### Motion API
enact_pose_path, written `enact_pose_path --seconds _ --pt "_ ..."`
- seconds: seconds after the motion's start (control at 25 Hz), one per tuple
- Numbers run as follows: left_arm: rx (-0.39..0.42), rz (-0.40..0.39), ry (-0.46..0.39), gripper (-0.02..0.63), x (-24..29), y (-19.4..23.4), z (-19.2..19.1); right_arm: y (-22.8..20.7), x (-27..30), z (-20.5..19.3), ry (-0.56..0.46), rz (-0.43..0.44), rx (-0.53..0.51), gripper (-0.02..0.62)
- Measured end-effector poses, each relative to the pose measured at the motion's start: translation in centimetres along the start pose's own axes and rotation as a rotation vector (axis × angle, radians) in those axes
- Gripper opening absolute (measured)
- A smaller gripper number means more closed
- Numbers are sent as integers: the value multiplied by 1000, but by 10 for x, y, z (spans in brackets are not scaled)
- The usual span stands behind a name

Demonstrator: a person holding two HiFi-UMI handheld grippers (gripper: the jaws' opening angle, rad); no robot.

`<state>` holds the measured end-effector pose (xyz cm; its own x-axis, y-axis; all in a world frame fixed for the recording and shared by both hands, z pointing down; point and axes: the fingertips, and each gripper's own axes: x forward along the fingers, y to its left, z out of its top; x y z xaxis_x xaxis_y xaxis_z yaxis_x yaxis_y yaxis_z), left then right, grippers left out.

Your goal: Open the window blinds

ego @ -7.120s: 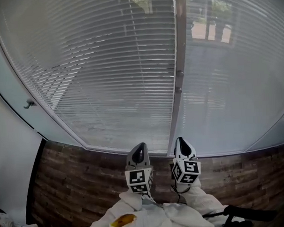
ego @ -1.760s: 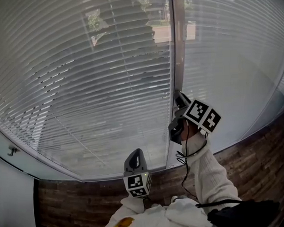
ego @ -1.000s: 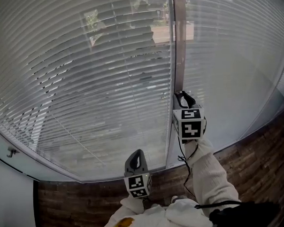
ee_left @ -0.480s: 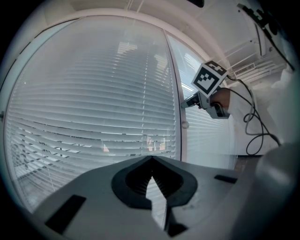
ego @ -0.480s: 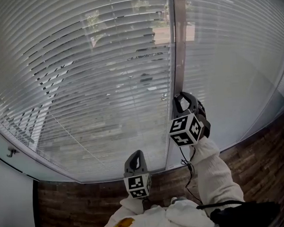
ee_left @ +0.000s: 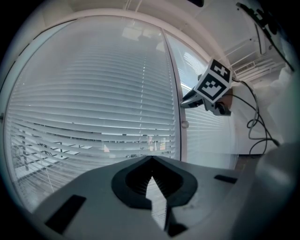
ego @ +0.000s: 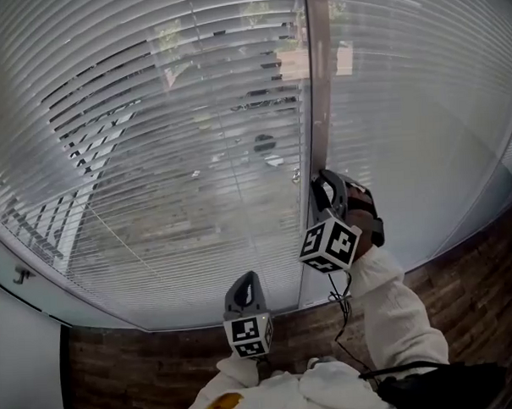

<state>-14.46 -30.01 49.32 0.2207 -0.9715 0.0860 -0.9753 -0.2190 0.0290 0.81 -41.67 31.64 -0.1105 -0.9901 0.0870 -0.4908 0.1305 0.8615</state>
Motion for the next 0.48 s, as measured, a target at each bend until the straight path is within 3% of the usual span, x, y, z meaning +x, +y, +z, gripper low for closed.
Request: enact_pose_path --seconds 0.48 --pt "4 27 -3 0 2 2 2 4 -1 1 -10 -24 -288 129"
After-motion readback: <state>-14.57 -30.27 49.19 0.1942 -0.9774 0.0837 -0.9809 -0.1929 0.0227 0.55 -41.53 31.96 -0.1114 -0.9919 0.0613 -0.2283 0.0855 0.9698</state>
